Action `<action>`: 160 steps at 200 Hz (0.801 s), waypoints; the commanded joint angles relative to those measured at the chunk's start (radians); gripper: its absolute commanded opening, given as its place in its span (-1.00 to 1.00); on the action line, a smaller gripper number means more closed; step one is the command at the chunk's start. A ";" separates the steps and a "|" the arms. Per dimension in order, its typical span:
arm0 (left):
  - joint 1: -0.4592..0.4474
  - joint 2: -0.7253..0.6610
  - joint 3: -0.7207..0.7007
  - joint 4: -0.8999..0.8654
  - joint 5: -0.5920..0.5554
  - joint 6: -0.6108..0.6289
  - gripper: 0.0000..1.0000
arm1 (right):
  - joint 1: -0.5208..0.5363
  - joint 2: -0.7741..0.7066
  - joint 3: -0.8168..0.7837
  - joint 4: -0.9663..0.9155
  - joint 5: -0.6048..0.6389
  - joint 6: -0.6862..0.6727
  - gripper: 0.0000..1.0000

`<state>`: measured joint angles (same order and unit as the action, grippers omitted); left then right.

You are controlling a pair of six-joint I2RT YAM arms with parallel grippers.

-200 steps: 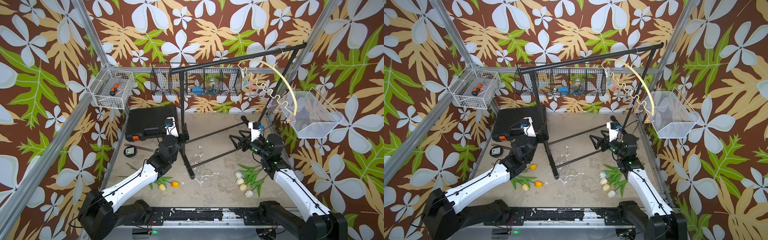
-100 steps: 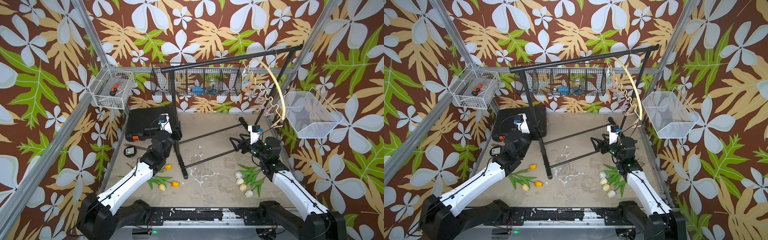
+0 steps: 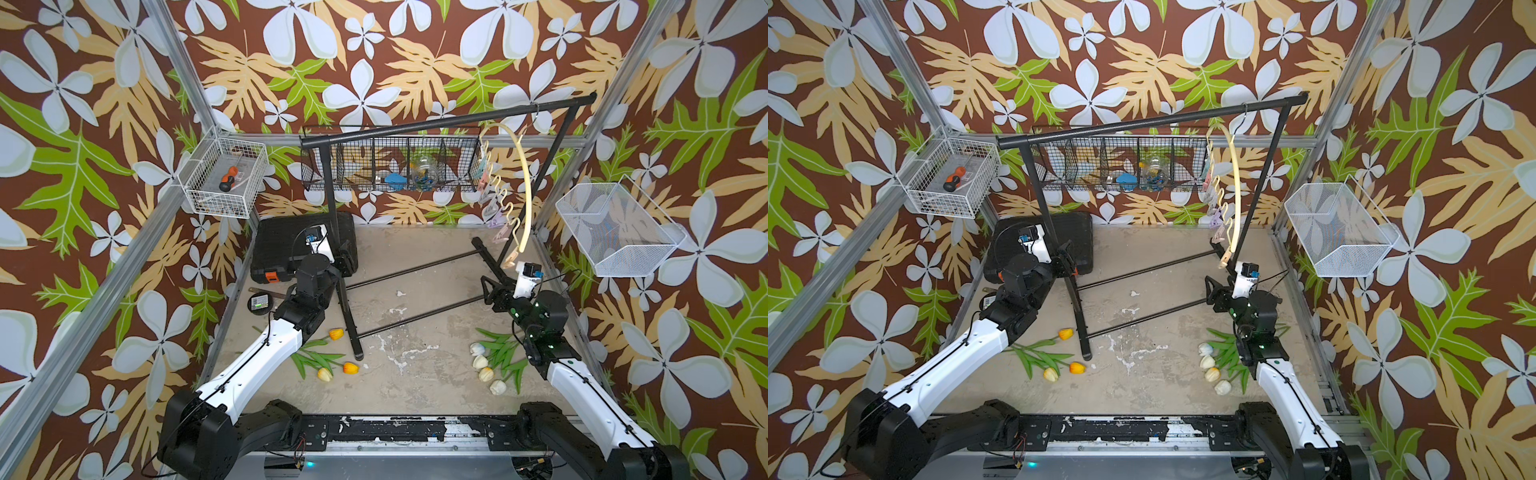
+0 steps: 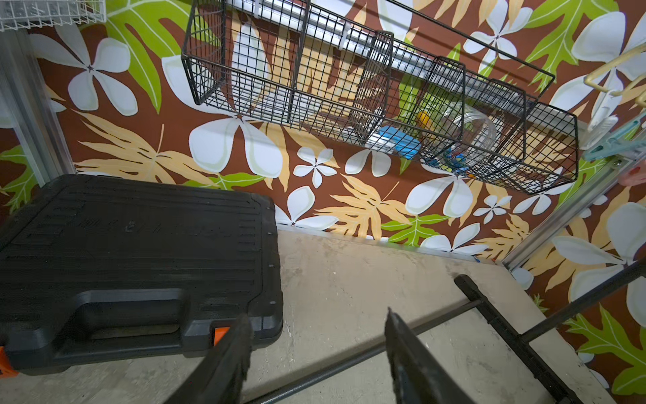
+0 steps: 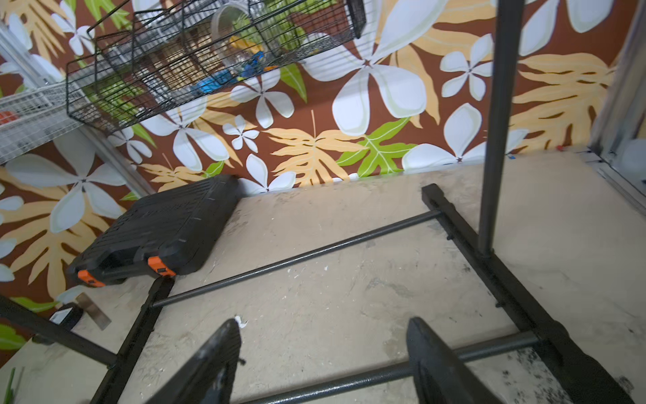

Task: Dry the flowers on a clothes hanger
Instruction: Adjust the clothesline at the center of the board.

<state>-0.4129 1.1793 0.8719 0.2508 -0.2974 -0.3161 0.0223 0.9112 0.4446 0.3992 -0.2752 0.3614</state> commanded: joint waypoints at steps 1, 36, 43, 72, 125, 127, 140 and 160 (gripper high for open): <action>0.005 0.006 0.012 -0.003 0.029 -0.011 0.25 | -0.018 -0.024 -0.002 0.012 0.115 0.014 0.49; 0.014 0.013 0.021 -0.011 0.048 -0.011 0.24 | -0.051 -0.066 0.025 -0.044 0.173 -0.017 0.47; 0.016 0.015 0.023 -0.013 0.050 -0.011 0.23 | -0.057 -0.071 0.038 -0.057 0.176 -0.026 0.47; 0.019 0.024 0.030 -0.010 0.072 -0.005 0.17 | -0.088 -0.050 0.125 -0.145 0.205 -0.049 0.47; 0.020 0.047 0.035 0.004 0.109 0.005 -0.11 | -0.226 0.053 0.217 -0.178 0.031 0.025 0.44; 0.019 0.048 0.035 0.004 0.108 0.006 -0.12 | -0.230 0.056 0.217 -0.175 0.019 0.029 0.44; 0.020 0.052 0.036 0.000 0.106 0.013 -0.21 | -0.244 0.087 0.238 -0.174 -0.031 0.035 0.43; 0.022 0.050 0.036 -0.008 0.099 0.019 -0.28 | -0.249 0.147 0.300 -0.198 -0.066 0.025 0.42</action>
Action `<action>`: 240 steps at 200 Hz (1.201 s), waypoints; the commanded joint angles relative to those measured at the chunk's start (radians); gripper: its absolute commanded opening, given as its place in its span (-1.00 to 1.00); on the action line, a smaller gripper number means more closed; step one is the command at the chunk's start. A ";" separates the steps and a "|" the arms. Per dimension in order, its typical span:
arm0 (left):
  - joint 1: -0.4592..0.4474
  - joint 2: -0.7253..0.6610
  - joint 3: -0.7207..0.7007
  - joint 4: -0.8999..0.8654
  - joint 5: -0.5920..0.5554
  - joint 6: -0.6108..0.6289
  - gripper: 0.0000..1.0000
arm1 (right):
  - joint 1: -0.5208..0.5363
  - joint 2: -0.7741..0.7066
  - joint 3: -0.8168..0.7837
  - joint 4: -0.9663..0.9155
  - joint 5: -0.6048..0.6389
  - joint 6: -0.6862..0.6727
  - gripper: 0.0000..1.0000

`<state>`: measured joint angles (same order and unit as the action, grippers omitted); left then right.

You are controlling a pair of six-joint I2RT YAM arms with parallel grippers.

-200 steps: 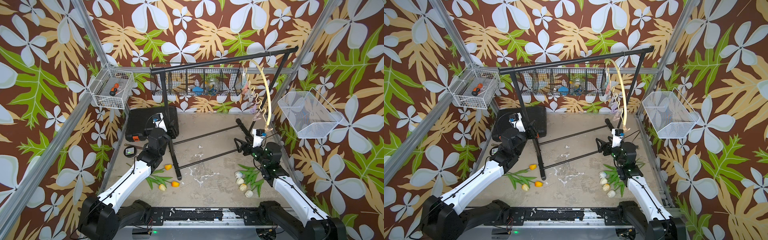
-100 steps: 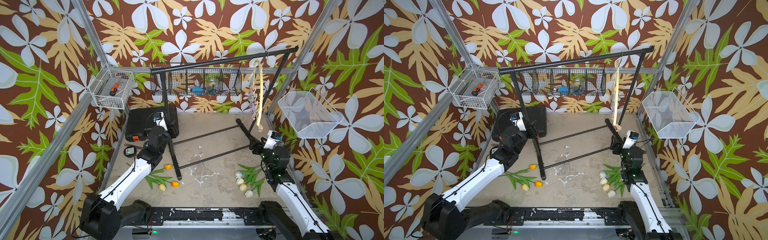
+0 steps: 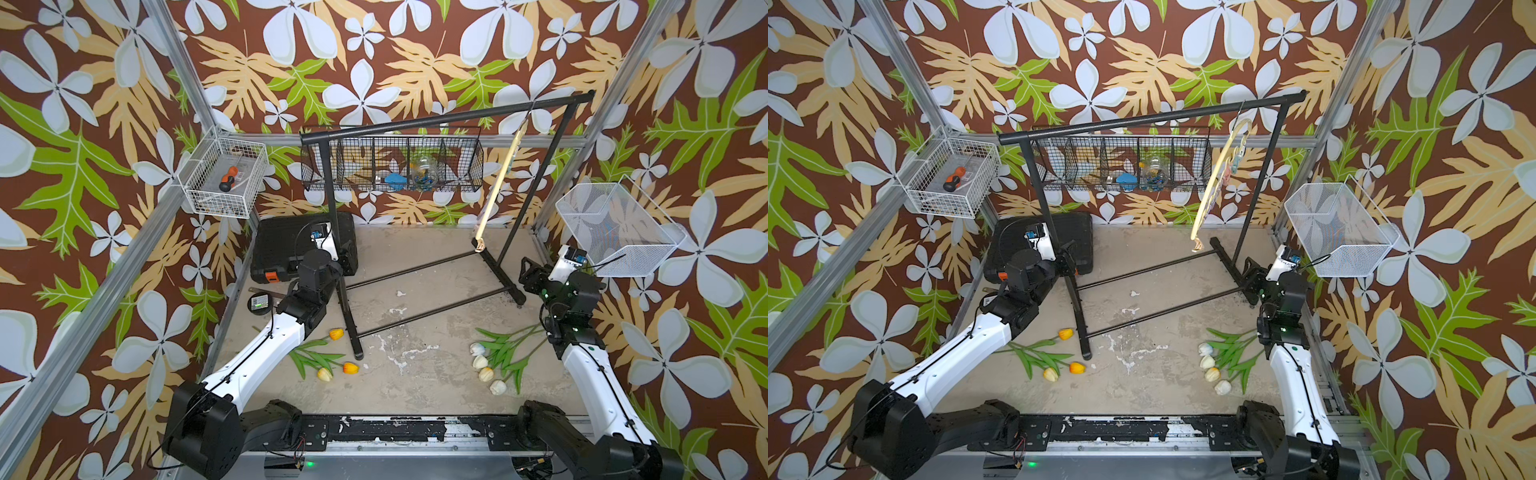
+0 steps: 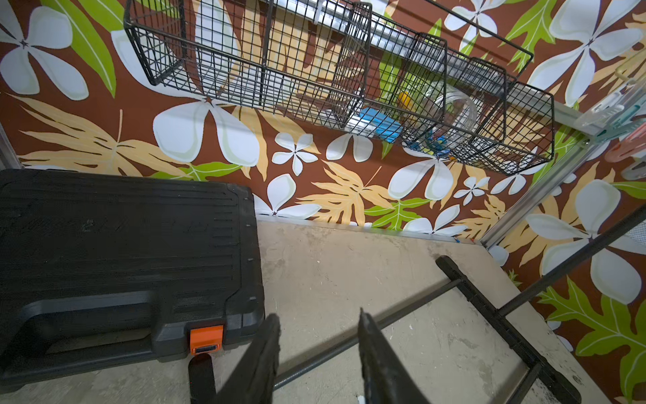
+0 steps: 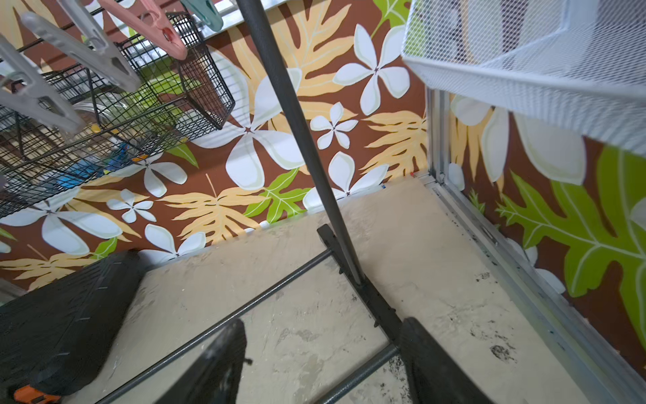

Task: Dry the flowers on a clothes hanger
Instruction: Adjust the clothesline at the center of the board.

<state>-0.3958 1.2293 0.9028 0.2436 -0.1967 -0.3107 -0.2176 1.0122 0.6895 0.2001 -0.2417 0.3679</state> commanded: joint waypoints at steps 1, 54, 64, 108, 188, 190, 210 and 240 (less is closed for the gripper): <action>0.005 0.000 0.005 -0.001 -0.003 0.015 -0.29 | -0.009 0.049 0.059 0.001 -0.102 0.019 0.42; 0.009 -0.013 -0.003 -0.003 -0.004 0.027 -0.44 | -0.019 0.226 0.204 0.061 -0.148 0.058 0.46; 0.009 -0.016 -0.006 -0.001 0.000 0.030 -0.45 | -0.020 0.265 0.243 0.068 -0.147 0.062 0.49; 0.011 -0.024 -0.017 0.009 0.009 0.032 -0.45 | -0.023 0.442 0.370 0.154 -0.164 0.052 0.57; 0.017 -0.063 -0.048 0.011 0.013 0.062 -0.57 | -0.016 0.521 0.342 0.400 -0.286 0.060 0.57; 0.016 -0.064 -0.048 0.011 0.014 0.063 -0.57 | -0.016 0.523 0.336 0.411 -0.285 0.058 0.57; 0.017 -0.071 -0.054 0.015 0.014 0.068 -0.57 | -0.010 0.539 0.304 0.510 -0.278 0.032 0.60; 0.018 -0.071 -0.059 0.019 0.025 0.071 -0.59 | -0.008 0.605 0.334 0.539 -0.291 -0.005 0.61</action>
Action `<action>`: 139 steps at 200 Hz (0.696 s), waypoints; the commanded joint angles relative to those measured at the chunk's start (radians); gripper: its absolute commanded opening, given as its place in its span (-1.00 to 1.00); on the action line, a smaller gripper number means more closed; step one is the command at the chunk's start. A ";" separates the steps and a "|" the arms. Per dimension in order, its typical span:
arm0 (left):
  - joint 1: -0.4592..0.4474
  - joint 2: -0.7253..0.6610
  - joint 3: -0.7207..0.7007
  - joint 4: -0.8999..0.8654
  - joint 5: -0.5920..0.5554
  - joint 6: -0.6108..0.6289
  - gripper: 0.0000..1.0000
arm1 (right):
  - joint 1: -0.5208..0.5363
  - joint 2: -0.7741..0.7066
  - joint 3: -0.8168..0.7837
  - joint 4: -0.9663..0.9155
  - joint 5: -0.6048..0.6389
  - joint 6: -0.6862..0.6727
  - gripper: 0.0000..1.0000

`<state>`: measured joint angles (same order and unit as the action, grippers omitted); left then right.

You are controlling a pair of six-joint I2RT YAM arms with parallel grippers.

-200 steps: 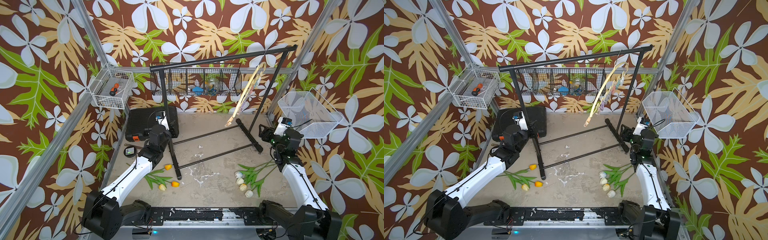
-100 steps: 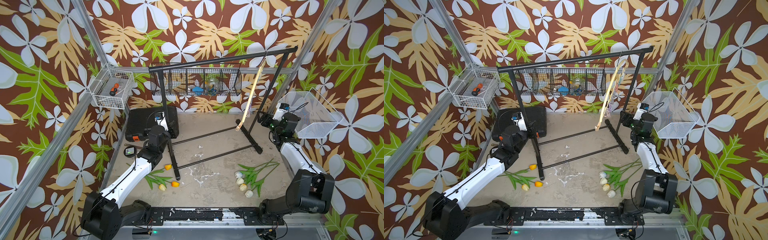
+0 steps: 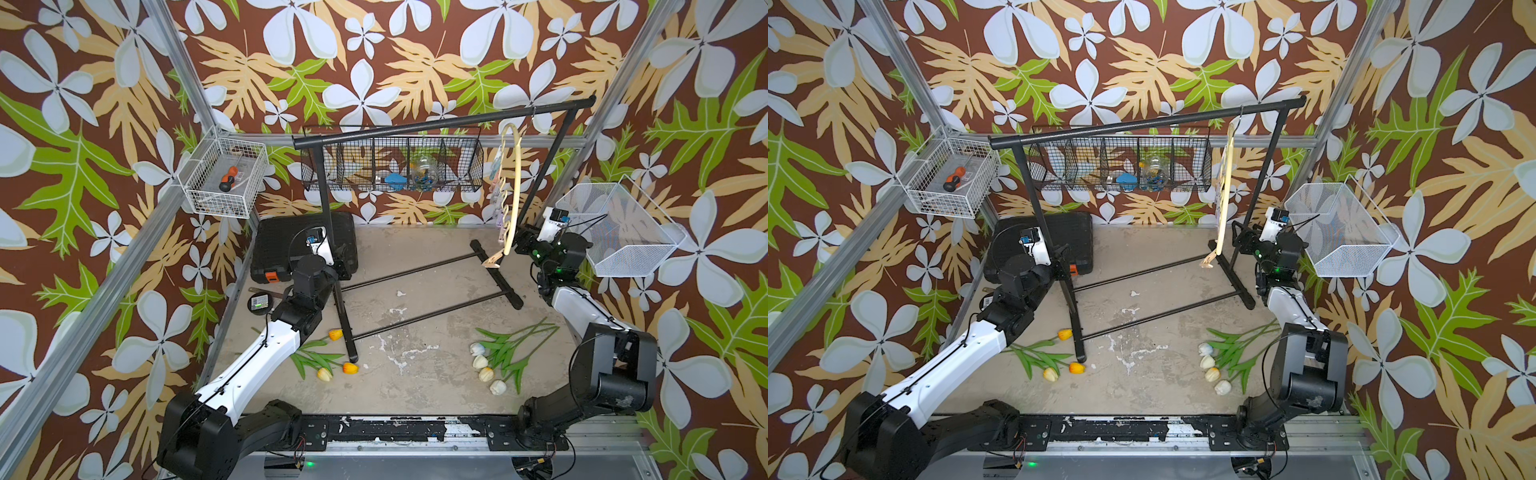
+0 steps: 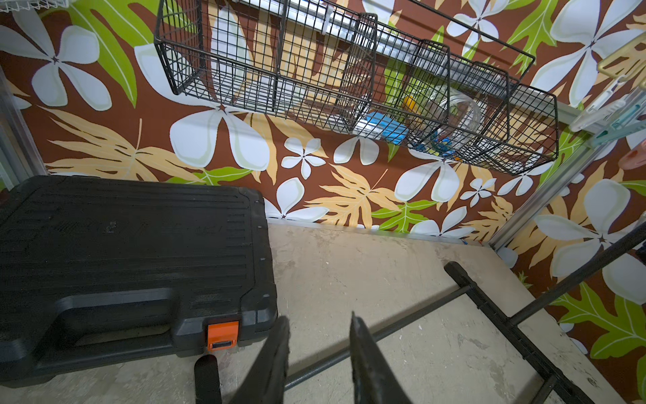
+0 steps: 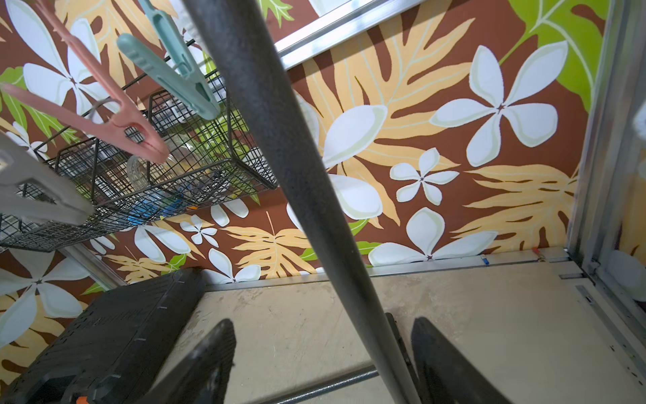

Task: Dry the flowers on a clothes hanger
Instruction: Adjust the clothesline at the center of the board.

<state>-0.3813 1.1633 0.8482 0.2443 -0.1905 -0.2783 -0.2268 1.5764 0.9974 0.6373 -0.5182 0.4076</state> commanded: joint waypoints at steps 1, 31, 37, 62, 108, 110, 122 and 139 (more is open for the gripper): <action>0.004 -0.005 -0.004 0.018 0.020 0.038 -0.59 | 0.001 0.043 0.027 0.102 -0.015 -0.046 0.61; 0.002 -0.007 -0.009 0.025 0.031 0.039 -0.62 | 0.001 0.114 0.049 0.182 -0.040 -0.058 0.62; 0.003 -0.007 -0.009 0.024 0.032 0.039 -0.62 | 0.001 0.129 0.051 0.210 -0.049 -0.052 0.61; 0.003 -0.008 -0.008 0.027 0.045 0.040 -0.64 | 0.001 0.186 0.081 0.272 -0.110 -0.056 0.57; 0.003 0.005 -0.005 0.027 0.051 0.043 -0.69 | -0.002 0.223 0.134 0.227 -0.207 -0.123 0.41; 0.004 0.006 -0.004 0.027 0.051 0.043 -0.69 | -0.002 0.220 0.132 0.227 -0.208 -0.125 0.40; 0.004 0.012 0.000 0.027 0.052 0.042 -0.70 | -0.002 0.200 0.109 0.231 -0.216 -0.134 0.36; 0.002 0.020 0.003 0.029 0.057 0.038 -0.70 | -0.003 0.162 0.054 0.253 -0.209 -0.139 0.32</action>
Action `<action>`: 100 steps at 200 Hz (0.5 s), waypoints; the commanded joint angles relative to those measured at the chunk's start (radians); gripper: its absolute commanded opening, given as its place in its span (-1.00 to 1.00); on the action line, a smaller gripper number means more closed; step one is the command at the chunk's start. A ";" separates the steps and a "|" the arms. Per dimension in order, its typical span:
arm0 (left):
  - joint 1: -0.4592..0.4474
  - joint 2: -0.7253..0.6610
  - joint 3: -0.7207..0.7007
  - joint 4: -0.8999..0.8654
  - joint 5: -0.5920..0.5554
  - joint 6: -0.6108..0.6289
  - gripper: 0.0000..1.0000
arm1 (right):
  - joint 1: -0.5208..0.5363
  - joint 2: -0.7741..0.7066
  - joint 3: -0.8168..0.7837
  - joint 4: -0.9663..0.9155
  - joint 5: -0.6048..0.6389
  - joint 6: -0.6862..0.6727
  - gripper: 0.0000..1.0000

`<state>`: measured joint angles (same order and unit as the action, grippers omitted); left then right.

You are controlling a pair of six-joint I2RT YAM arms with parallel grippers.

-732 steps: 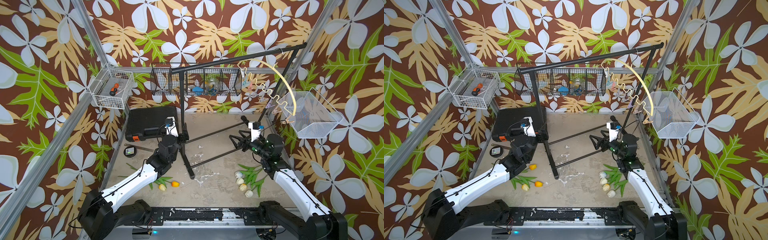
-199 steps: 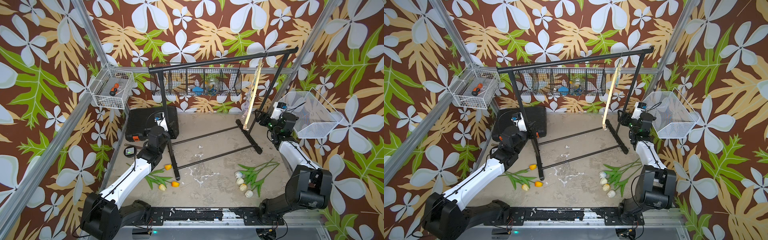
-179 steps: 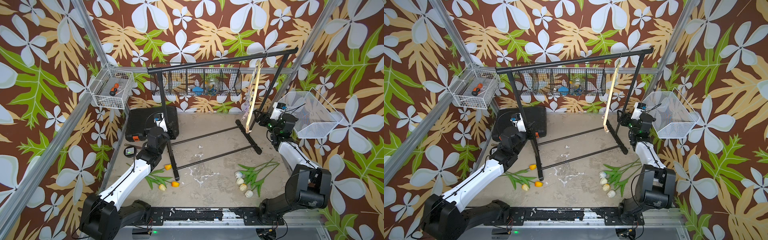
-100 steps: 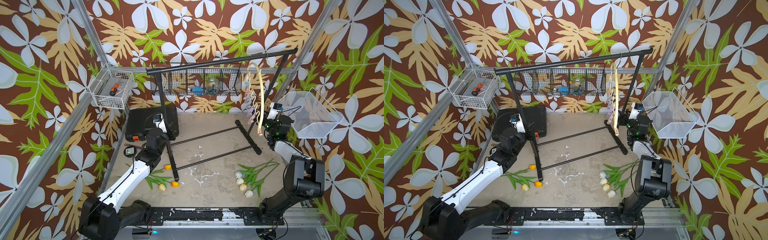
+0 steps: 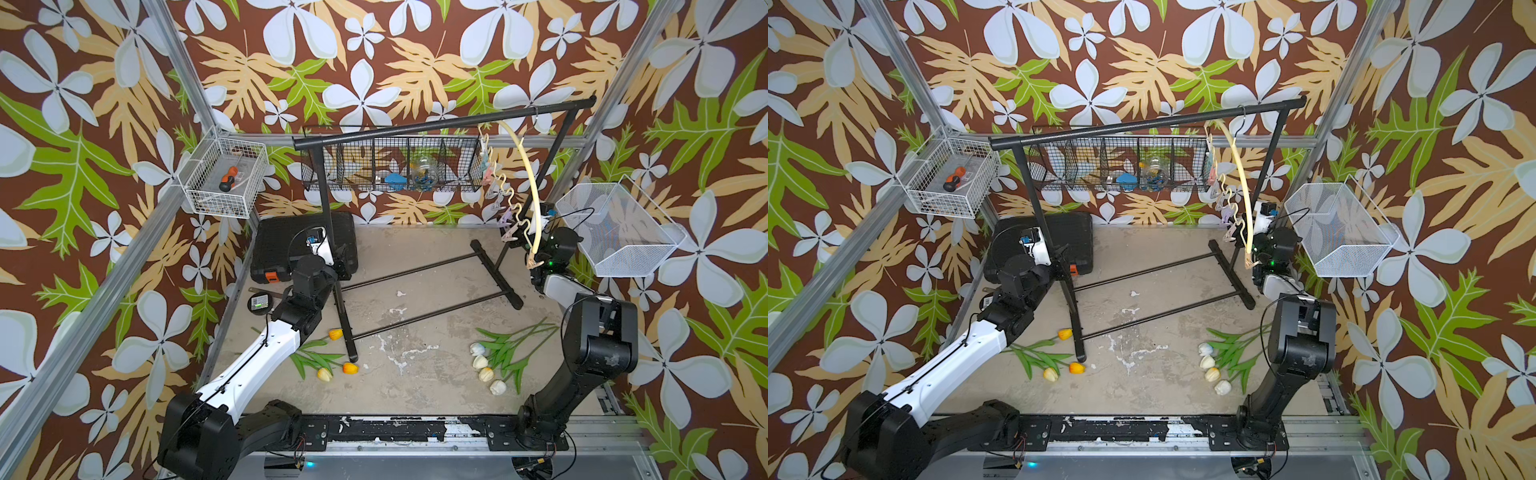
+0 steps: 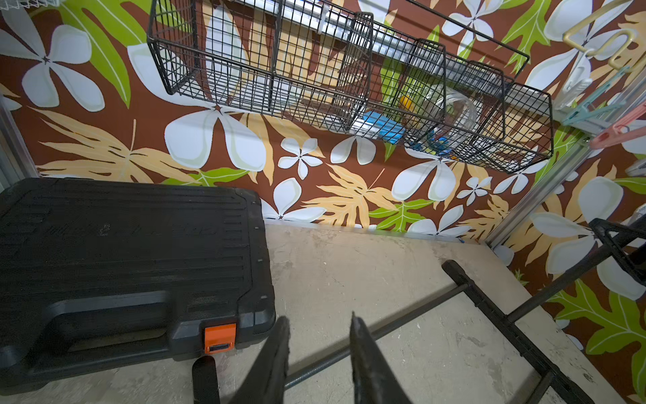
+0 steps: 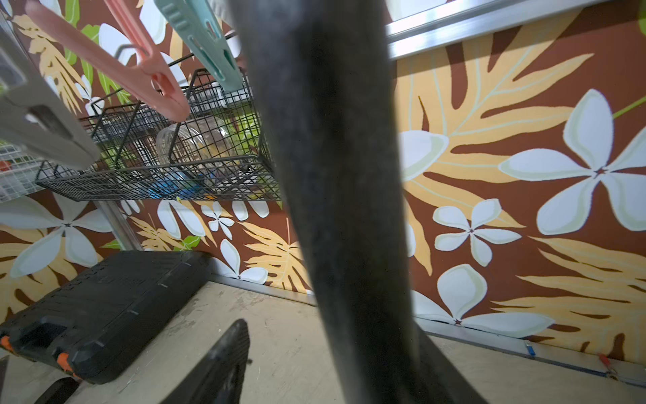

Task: Dry the flowers on a clothes hanger
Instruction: Adjust the clothesline at the center of the board.

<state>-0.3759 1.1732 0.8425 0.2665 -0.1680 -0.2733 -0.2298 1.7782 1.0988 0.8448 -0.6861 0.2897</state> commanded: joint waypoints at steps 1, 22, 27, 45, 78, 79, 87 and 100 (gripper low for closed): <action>-0.002 0.011 0.009 0.007 0.035 0.034 -0.70 | 0.000 -0.042 -0.051 0.048 -0.040 -0.020 0.31; -0.002 0.017 0.009 0.011 0.044 0.029 -0.70 | 0.000 -0.089 -0.111 0.060 -0.032 -0.027 0.24; -0.002 0.018 0.009 0.011 0.047 0.027 -0.70 | -0.002 -0.102 -0.124 0.060 -0.028 -0.027 0.23; -0.001 0.022 0.006 0.014 0.052 0.022 -0.70 | -0.006 -0.147 -0.176 0.066 -0.016 -0.027 0.23; -0.002 0.026 0.007 0.016 0.056 0.018 -0.70 | -0.015 -0.226 -0.257 0.057 0.016 -0.038 0.23; -0.002 0.026 0.007 0.016 0.056 0.018 -0.70 | -0.016 -0.229 -0.259 0.056 0.017 -0.038 0.23; -0.002 0.029 0.007 0.017 0.056 0.016 -0.70 | -0.020 -0.247 -0.271 0.039 0.028 -0.042 0.23; -0.002 0.032 0.007 0.017 0.058 0.014 -0.71 | -0.025 -0.275 -0.295 0.030 0.044 -0.048 0.24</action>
<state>-0.3740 1.1950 0.8444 0.2939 -0.1833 -0.2752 -0.2558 1.5478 0.8341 0.8730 -0.5869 0.2489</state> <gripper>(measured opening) 0.306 0.615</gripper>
